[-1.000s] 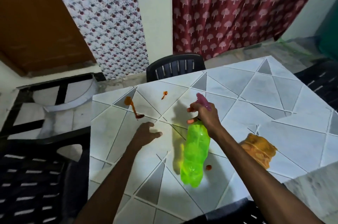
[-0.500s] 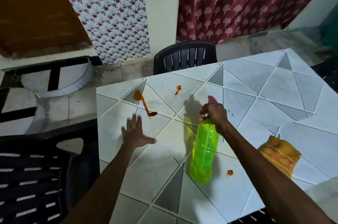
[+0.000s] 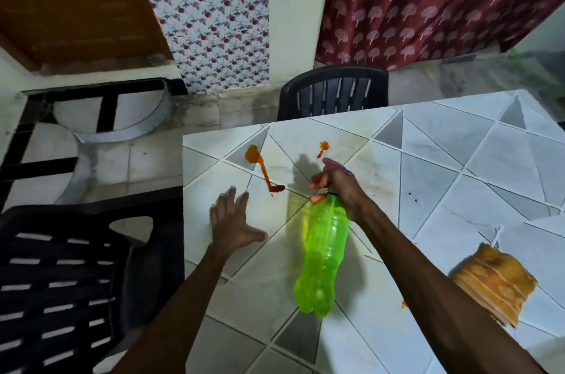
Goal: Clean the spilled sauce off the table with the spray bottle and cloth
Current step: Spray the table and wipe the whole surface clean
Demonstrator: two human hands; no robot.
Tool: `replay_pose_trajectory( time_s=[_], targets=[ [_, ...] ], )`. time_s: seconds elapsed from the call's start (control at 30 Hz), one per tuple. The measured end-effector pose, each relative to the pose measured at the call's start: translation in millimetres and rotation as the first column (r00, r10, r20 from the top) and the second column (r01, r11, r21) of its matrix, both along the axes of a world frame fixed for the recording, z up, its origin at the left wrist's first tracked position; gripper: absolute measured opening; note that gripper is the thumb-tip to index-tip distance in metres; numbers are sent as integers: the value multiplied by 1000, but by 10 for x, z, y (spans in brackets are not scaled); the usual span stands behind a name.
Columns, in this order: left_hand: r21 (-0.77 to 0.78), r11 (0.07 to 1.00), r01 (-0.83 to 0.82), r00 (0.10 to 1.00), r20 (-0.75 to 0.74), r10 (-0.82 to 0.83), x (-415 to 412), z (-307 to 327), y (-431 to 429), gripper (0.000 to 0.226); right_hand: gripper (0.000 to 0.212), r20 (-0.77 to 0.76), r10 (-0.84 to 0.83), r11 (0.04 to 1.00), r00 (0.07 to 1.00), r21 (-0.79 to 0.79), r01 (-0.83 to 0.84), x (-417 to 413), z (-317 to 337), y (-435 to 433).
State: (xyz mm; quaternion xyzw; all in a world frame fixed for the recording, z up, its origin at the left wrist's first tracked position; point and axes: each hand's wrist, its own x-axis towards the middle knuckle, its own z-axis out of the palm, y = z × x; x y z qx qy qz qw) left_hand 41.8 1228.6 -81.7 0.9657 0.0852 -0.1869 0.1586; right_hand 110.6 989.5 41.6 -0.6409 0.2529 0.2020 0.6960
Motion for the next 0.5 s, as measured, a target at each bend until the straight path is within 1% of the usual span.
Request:
replay_pose_trajectory(
  time_s=[0.03, 0.13, 0.2, 0.27, 0.3, 0.4, 0.5],
  targets=[
    [13, 1000, -19, 1000, 13, 19, -33, 1, 46, 128, 16, -3, 23, 1000, 1000, -6, -23, 4, -11, 88],
    [55, 996, -72, 996, 47, 70, -163, -15, 219, 131, 29, -1, 106, 993, 994, -53, -106, -9, -38, 378],
    [50, 993, -103, 994, 43, 101, -248, -20, 305, 133, 23, -29, 138, 990, 990, 3, -138, -57, -29, 595],
    [50, 990, -129, 991, 46, 126, -339, -7, 361, 134, 25, -42, 182, 981, 982, 78, -178, -126, -52, 818],
    [49, 989, -142, 989, 49, 140, -379, 2, 364, 135, 25, -40, 214, 974, 976, 87, -210, -165, -78, 921],
    [4, 976, -217, 975, 57, 216, -548, 8, 389, 138, 18, -57, 314, 949, 948, 55, -311, -326, -127, 1230],
    [-35, 957, -288, 955, 59, 289, -764, -36, 378, 142, 23, -109, 395, 919, 912, 60, -391, -510, -163, 1373]
  ],
)
